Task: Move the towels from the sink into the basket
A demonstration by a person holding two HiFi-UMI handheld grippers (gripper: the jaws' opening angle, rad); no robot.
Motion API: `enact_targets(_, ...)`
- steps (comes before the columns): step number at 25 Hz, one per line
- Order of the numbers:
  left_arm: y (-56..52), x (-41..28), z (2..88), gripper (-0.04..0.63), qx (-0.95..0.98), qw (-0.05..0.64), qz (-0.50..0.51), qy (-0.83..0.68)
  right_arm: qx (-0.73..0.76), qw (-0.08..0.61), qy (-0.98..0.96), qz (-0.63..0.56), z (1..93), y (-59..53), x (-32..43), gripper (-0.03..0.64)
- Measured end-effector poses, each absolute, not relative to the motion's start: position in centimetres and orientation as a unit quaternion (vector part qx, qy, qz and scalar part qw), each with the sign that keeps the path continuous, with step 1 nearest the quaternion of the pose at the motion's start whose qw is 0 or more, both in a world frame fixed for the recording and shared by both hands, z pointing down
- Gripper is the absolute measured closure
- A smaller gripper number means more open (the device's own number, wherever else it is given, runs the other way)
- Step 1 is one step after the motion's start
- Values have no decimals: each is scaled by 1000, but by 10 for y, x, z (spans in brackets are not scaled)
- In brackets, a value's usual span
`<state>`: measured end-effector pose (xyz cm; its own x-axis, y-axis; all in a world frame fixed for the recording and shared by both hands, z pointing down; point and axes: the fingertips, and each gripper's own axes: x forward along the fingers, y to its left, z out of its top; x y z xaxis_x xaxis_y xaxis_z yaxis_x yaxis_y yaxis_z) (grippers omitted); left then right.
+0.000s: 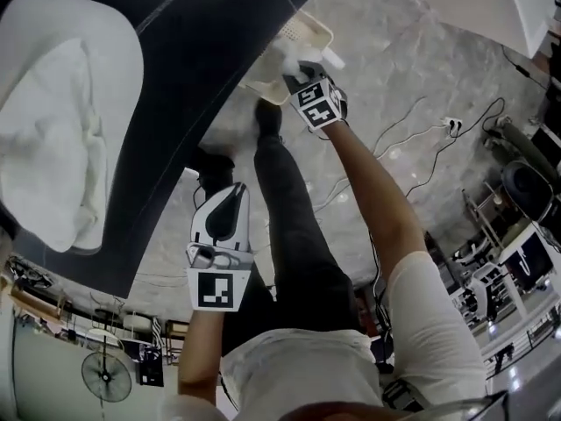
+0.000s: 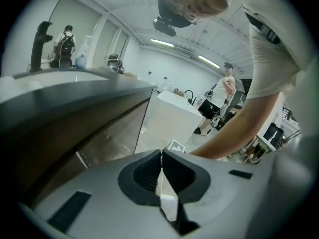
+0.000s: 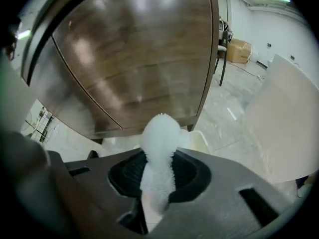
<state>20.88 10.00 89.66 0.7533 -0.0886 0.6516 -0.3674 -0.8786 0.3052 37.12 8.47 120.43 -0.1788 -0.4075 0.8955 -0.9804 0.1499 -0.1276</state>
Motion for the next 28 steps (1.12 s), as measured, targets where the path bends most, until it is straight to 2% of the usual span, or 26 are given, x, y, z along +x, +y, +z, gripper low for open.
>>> enact_targets(2,105,208,925,583,910,217,331,-122,518,391,-655,386,1247,87,371,523)
enact_targets(6,114,198,955,583,909,220,334,-118,522,401,-632,409,1288,99,370,366)
enact_targets(10,114,190,973,582,908,218,335,-127,539,369,-616,441,1297,106,377,298)
enact_targets(13,111,177,962,583,898,237,339,-150,534,371,-624,434,1272,108,371,298)
enact_targets(20,88,169,882,582,913,213,308,-164,536,364,-642,410,1164,93,358,309)
enact_targets(24,72,162,824,583,920,221,264,-189,551,349,-650,391,1077,86,350,361)
enact_targets(28,58,141,757,582,930,199,231,-205,571,321,-665,359,972,79,333,442)
